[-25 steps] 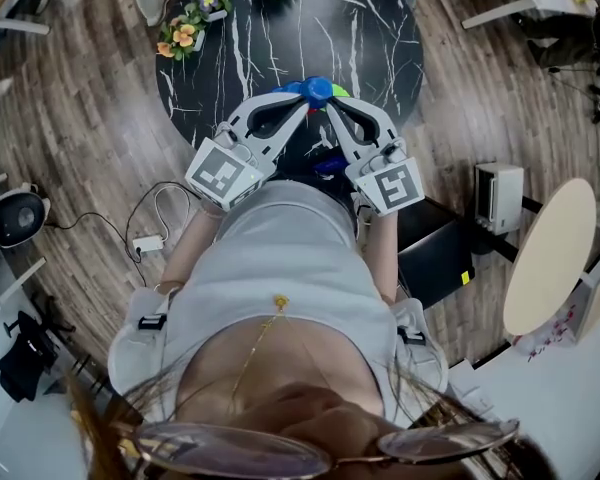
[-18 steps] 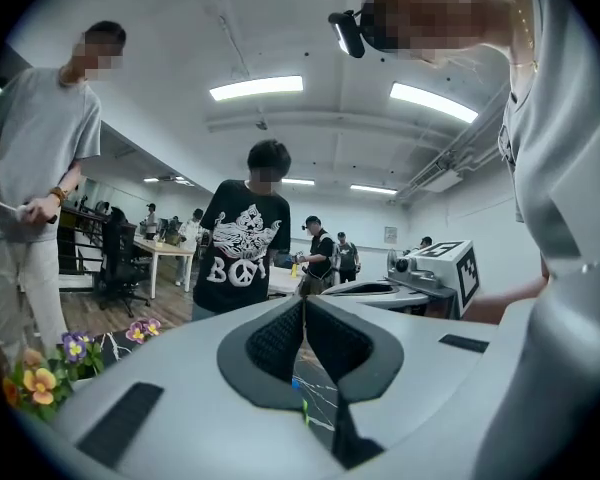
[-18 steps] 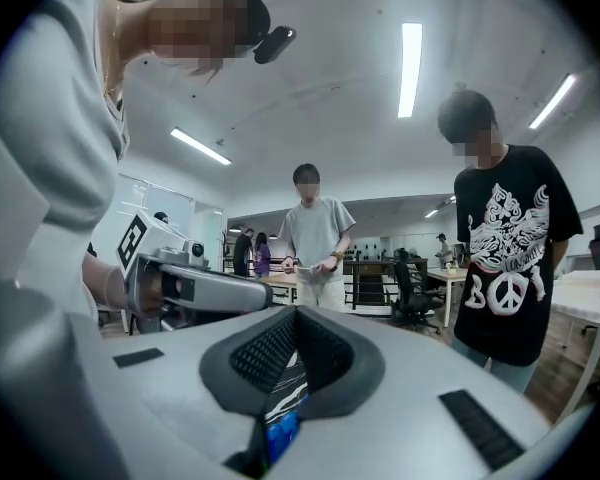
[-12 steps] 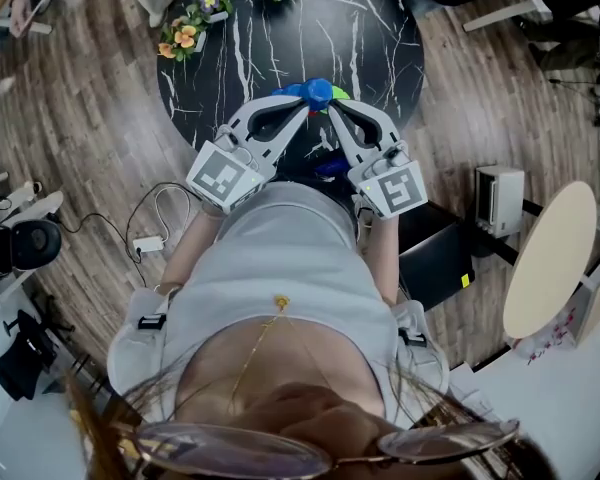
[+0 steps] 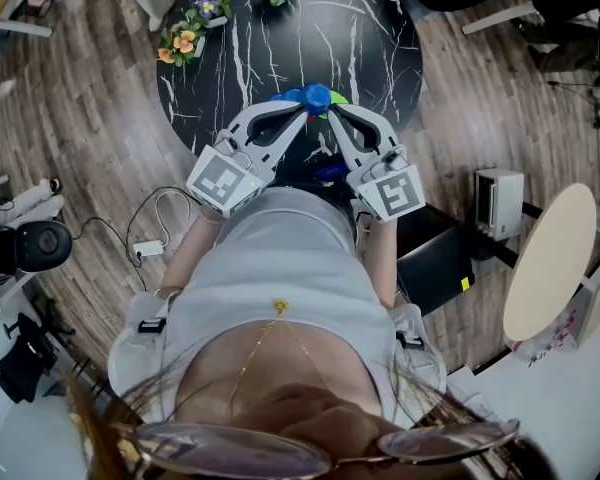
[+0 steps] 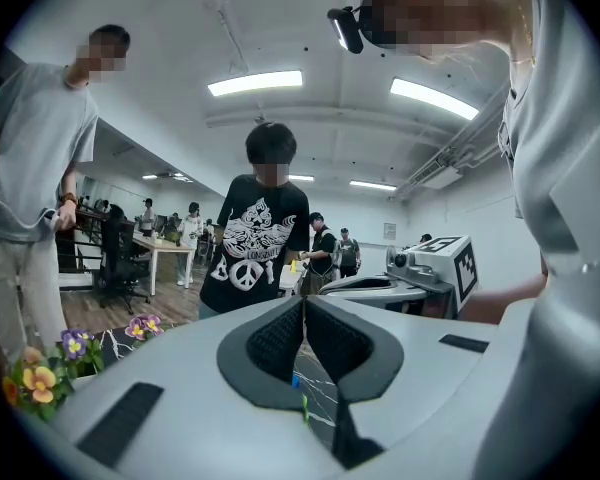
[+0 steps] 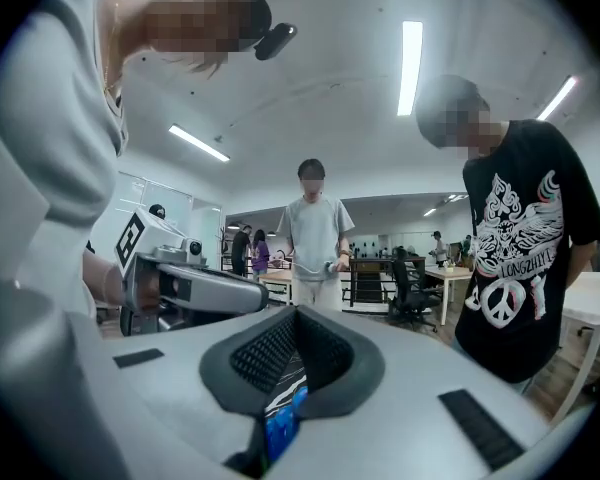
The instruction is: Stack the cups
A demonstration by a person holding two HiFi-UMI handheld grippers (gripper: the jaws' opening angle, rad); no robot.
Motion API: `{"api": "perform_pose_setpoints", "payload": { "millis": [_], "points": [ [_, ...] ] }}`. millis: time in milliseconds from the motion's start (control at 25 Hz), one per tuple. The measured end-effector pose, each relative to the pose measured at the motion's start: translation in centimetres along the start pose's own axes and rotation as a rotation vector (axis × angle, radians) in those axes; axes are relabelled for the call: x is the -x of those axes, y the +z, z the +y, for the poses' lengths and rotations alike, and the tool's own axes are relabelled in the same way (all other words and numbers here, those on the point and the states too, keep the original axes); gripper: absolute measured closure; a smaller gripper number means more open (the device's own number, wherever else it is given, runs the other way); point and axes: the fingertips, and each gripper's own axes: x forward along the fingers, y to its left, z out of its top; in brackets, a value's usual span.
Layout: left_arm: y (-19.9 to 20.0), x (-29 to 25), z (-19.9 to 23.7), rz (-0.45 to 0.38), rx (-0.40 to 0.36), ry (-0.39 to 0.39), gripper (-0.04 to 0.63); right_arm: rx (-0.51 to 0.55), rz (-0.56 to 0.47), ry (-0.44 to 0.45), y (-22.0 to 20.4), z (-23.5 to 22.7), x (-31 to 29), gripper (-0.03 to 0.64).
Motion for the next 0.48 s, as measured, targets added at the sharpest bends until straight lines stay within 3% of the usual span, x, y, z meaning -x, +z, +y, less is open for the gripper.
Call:
{"api": "perform_pose_setpoints", "payload": {
  "millis": [480],
  "points": [
    [-0.35,-0.14,0.17,0.012,0.01,0.006,0.561,-0.003,0.021,0.007,-0.43,-0.24,0.0,0.6]
  ]
}}
